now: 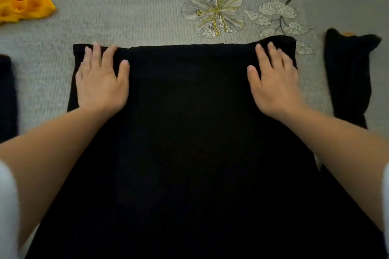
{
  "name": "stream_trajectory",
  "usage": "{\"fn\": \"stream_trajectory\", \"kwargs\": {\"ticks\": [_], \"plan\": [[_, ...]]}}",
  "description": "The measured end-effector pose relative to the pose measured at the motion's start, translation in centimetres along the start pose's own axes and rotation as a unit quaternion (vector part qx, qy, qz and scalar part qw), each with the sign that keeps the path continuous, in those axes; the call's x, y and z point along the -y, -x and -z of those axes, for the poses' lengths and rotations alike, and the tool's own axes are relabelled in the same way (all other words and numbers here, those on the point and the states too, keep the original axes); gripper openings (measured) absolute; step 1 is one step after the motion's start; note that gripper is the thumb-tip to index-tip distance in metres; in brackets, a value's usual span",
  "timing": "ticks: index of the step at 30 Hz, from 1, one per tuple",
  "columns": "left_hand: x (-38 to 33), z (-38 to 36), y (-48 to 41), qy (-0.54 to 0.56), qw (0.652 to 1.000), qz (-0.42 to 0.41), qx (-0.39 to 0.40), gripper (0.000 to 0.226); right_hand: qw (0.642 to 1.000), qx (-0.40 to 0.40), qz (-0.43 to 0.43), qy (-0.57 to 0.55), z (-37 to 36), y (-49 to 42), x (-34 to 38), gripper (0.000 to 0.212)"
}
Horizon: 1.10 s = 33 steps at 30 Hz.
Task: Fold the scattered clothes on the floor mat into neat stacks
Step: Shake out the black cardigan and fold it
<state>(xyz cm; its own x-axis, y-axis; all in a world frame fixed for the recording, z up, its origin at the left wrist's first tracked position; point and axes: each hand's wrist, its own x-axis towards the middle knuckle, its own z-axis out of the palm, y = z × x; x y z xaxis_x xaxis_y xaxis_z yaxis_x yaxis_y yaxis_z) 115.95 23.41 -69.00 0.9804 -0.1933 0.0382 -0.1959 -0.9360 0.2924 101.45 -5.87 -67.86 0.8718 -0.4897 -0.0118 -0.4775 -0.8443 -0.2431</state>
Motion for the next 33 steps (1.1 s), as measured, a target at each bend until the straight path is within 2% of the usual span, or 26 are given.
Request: {"fn": "stream_trajectory", "kwargs": {"ticks": [2,4,6,8,11,14,16,19,22,23,25,26,27,30,31,32,33], "plan": [[0.0,-0.3,-0.2,-0.015,1.0,0.009,0.005,0.056,1.0,0.021,-0.002,0.017,-0.4,-0.3,-0.3,0.058],[-0.1,0.0,-0.5,-0.04,0.998,0.015,0.054,0.057,0.999,0.053,0.001,0.006,0.0,-0.9,-0.5,0.059],[-0.6,1.1,-0.9,-0.068,0.99,0.029,0.118,0.058,0.994,0.079,-0.002,-0.069,1.2,-1.1,-0.6,0.059],[-2.1,2.4,-0.3,-0.082,0.988,0.023,0.126,0.057,0.99,0.032,0.005,-0.14,2.7,-0.2,-1.1,0.058],[-6.4,2.7,5.6,-0.012,0.995,-0.079,0.059,0.056,0.984,-0.089,0.019,-0.152,4.7,3.3,-2.9,0.045],[-11.2,1.8,16.9,0.08,0.975,-0.17,0.118,0.059,0.983,-0.126,-0.028,-0.129,5.9,7.8,-6.5,0.041],[-13.5,1.1,24.1,0.097,0.954,-0.228,0.166,0.059,0.977,-0.139,-0.1,-0.131,6.8,10.1,-9.5,0.04],[-15.6,-0.3,30.6,0.049,0.936,-0.296,0.182,0.055,0.952,-0.1,-0.232,-0.17,7.7,11.6,-13.5,0.046],[-16.3,-0.7,31.5,0.006,0.937,-0.293,0.189,0.053,0.934,-0.004,-0.296,-0.198,7.8,11.6,-14.1,0.057],[-16.3,-0.8,31.4,0.006,0.938,-0.29,0.19,0.053,0.94,0.014,-0.283,-0.188,7.6,11.4,-13.8,0.052],[-16.3,-0.9,31.5,0.006,0.938,-0.288,0.192,0.054,0.946,0.019,-0.245,-0.211,7.4,11.1,-12.7,0.024],[-16.2,-0.9,31.5,0.003,0.938,-0.288,0.191,0.054,0.929,0.0,-0.252,-0.272,7.8,11.0,-12.0,0.016],[-16.3,-0.9,31.7,0.001,0.938,-0.29,0.19,0.055,0.893,-0.039,-0.283,-0.349,8.8,11.0,-11.9,0.013],[-16.0,-0.9,31.5,-0.009,0.939,-0.283,0.193,0.056,0.712,-0.204,-0.392,-0.545,11.5,12.1,-14.0,0.011],[-16.2,-0.7,31.5,-0.012,0.939,-0.282,0.197,0.056,0.671,-0.233,-0.428,-0.559,12.1,13.4,-15.4,0.012],[-16.3,-0.5,31.5,-0.017,0.938,-0.282,0.203,0.057,0.665,-0.232,-0.469,-0.534,12.5,15.2,-16.8,0.014],[-16.4,-0.3,31.5,-0.022,0.936,-0.282,0.207,0.057,0.683,-0.213,-0.505,-0.484,12.6,17.1,-18.2,0.016]]}}
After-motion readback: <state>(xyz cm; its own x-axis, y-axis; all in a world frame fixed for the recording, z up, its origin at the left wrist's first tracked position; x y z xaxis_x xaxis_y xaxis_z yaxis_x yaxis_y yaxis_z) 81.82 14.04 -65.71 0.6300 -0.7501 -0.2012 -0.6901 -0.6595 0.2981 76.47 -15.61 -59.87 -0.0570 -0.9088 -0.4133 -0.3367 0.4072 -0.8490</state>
